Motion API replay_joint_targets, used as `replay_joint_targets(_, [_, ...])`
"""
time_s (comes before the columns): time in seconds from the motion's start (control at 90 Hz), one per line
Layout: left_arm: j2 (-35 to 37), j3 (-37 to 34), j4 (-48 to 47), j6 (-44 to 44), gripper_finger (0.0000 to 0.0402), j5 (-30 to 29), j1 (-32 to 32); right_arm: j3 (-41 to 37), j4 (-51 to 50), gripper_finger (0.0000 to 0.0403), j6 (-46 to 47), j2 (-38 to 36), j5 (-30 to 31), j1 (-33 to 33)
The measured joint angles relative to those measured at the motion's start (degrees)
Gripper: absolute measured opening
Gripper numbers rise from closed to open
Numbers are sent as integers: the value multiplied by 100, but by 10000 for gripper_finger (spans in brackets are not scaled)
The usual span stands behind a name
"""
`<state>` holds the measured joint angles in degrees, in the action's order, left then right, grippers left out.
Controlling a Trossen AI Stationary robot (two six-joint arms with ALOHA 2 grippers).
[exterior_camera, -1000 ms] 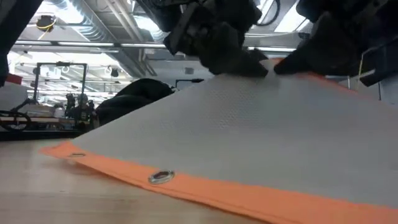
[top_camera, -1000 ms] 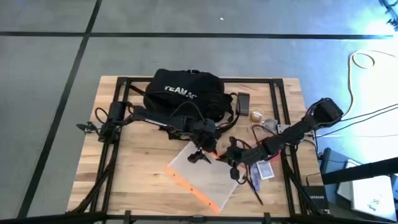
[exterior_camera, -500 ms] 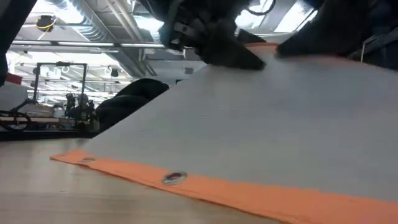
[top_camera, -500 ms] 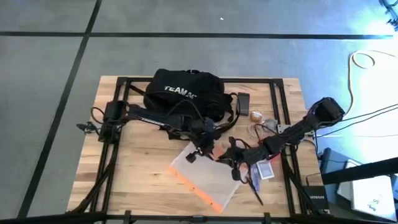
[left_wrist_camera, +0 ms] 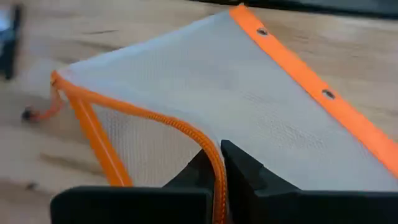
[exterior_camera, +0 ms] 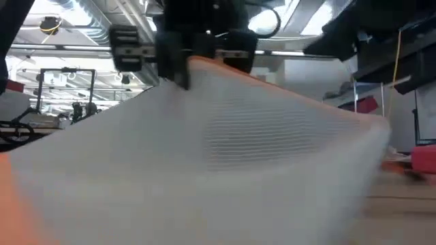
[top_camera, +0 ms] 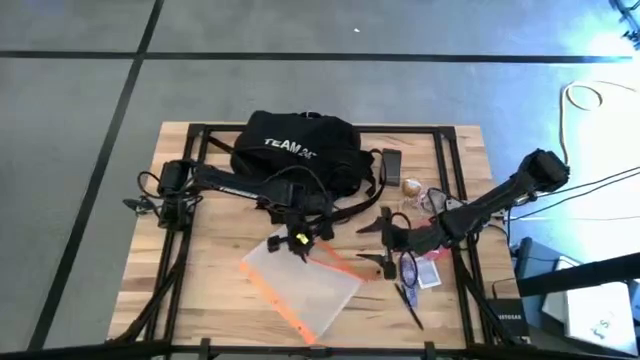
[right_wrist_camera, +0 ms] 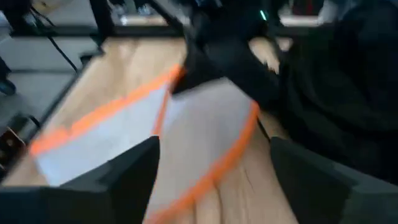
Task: Unpack backpack
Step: Put the pink charger adapter into the white zip bag
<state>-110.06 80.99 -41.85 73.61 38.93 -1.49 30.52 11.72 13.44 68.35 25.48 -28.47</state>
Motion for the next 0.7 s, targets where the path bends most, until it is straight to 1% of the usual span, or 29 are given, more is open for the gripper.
replay_joint_targets(0.078, [32,0,-216,291,0,33,22,0,-409,309,156,-3,54,0])
replay_joint_targets(0.133, [83,0,-191,417,0,29,61,0,-628,310,305,-3,237,0])
replay_joint_targets(0.244, [223,0,203,614,0,-8,109,56,-1212,301,603,-35,972,0])
replay_joint_targets(0.356, [330,0,623,731,0,5,122,389,-2372,284,1242,-246,1784,2])
replay_joint_targets(0.411, [348,0,800,735,0,170,122,517,-3019,278,1670,-382,1956,3])
replay_joint_targets(0.478, [341,0,880,698,0,384,122,597,-3673,273,2136,-497,1919,2])
replay_joint_targets(0.544, [291,0,879,771,0,525,106,603,-4195,272,2607,-592,1650,2])
replay_joint_targets(0.633, [273,0,875,822,0,633,57,603,-4875,274,3565,-593,1023,0])
replay_joint_targets(0.7, [277,0,980,886,0,686,15,601,-5240,278,4433,-591,407,0])
